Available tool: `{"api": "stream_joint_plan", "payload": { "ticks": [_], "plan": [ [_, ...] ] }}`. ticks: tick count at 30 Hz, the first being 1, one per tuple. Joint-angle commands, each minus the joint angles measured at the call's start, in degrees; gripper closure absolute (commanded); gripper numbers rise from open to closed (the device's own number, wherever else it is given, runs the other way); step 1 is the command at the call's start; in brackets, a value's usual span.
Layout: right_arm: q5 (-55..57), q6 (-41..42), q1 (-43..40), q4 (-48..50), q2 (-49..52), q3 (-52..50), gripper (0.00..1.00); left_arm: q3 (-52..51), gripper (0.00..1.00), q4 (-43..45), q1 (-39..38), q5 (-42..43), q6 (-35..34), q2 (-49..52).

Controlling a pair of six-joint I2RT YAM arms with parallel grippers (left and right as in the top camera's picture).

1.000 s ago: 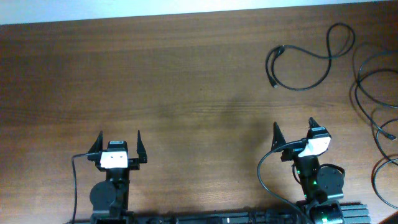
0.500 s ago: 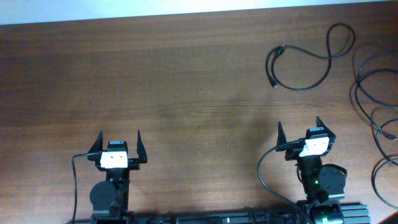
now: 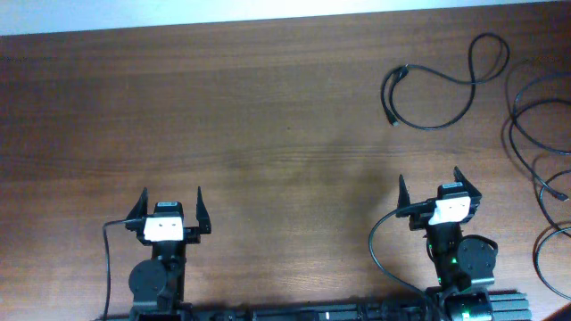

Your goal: Untangle cables

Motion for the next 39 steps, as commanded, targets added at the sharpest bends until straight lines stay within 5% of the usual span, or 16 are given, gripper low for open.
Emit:
{"api": "stream_joint_plan", "payload": {
  "ticks": [1,39],
  "plan": [
    [1.1,-0.1,-1.5,-0.4,-0.5,-0.3,0.0,-0.1,0.01,-0.3,0.3,0.6,0.9,-0.3],
    [1.1,-0.1,-2.3,-0.4,-0.4,-0.3,0.0,-0.1,0.01,-0.3,0.3,0.6,0.9,-0.2]
  ]
}}
